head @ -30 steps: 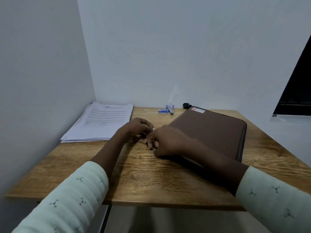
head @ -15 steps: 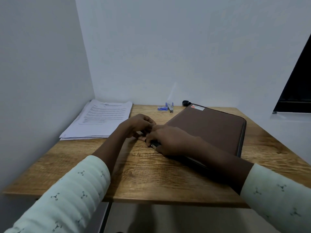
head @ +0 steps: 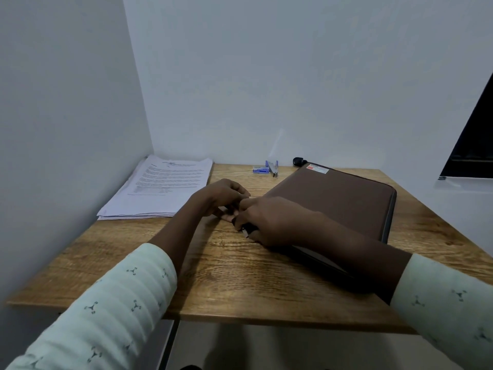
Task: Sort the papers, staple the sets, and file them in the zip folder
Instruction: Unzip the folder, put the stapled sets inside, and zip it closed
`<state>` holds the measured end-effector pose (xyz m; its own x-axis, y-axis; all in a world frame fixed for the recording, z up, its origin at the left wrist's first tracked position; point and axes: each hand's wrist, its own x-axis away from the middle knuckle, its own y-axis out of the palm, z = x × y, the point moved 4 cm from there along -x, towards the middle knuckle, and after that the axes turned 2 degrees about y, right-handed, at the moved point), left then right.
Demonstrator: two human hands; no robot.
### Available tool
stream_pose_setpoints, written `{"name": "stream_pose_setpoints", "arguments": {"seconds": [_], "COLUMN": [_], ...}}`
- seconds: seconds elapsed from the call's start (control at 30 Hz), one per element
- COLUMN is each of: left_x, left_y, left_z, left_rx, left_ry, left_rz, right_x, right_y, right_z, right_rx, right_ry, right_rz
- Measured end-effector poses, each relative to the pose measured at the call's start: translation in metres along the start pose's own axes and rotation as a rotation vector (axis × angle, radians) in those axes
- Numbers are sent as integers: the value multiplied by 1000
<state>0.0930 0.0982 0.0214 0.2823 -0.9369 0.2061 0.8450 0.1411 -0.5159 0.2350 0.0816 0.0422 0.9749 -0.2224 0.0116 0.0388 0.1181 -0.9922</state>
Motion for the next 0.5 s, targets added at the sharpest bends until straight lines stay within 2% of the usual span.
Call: {"name": "stream_pose_setpoints", "arguments": {"seconds": [0.13,0.23,0.37,0.5], "left_x": [-1,0,2,4], "left_y": [1,1,-1,-2], "left_z": [4,5,5,6], "left_rx": [-45,-66,-69,-98], "left_ry": [-3,6,0,13], "left_rz": [-28,-50,-67,-118], "right_x": [1,-2,-5,-6], "right_y": [5,10,9,7], "right_z": [2,3,2,-3], "right_rx": [1,-59,-8,53], "right_ry": [-39,-10,29,11], "right_rz": [54,-23,-143,-96]}}
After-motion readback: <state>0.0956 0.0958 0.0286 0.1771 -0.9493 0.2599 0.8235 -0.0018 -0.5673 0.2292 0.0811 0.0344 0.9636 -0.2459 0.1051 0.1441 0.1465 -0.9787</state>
